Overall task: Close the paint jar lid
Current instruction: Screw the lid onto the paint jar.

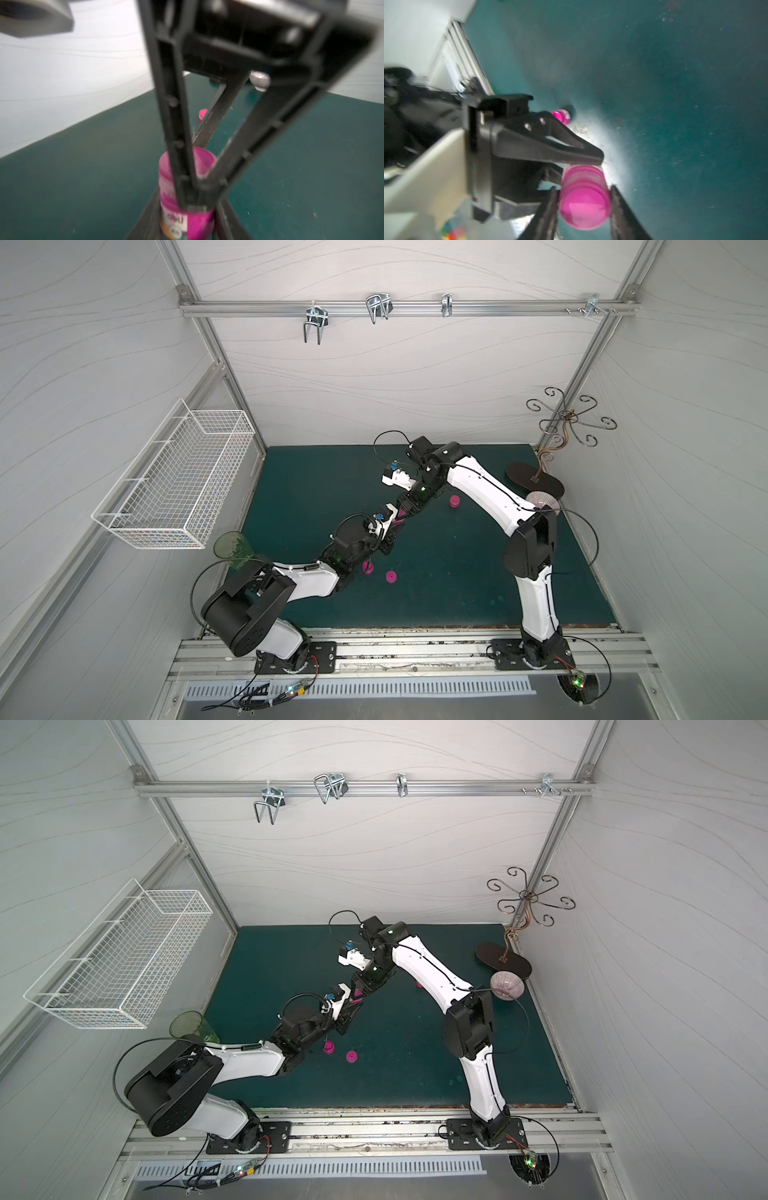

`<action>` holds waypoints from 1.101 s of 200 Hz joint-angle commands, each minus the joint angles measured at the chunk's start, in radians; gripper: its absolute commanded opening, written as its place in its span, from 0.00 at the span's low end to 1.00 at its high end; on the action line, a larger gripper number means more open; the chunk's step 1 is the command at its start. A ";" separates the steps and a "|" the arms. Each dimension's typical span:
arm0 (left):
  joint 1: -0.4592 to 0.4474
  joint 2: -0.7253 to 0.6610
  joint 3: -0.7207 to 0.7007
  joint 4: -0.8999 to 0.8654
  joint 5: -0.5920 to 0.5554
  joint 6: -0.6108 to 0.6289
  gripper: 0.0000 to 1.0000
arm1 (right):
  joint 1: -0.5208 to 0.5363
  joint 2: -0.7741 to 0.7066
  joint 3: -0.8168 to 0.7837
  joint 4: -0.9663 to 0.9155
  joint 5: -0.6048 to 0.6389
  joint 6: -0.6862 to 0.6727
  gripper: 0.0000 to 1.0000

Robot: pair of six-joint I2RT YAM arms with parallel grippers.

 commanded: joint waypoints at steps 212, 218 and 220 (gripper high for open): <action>-0.008 -0.134 -0.003 0.273 0.107 -0.223 0.00 | -0.274 -0.575 -0.904 1.220 -0.646 0.983 0.82; -0.008 -0.130 -0.001 0.287 0.112 -0.236 0.00 | -0.275 -0.580 -0.948 1.323 -0.650 1.059 0.82; -0.008 -0.130 0.000 0.292 0.114 -0.239 0.00 | -0.274 -0.583 -0.964 1.345 -0.652 1.080 0.82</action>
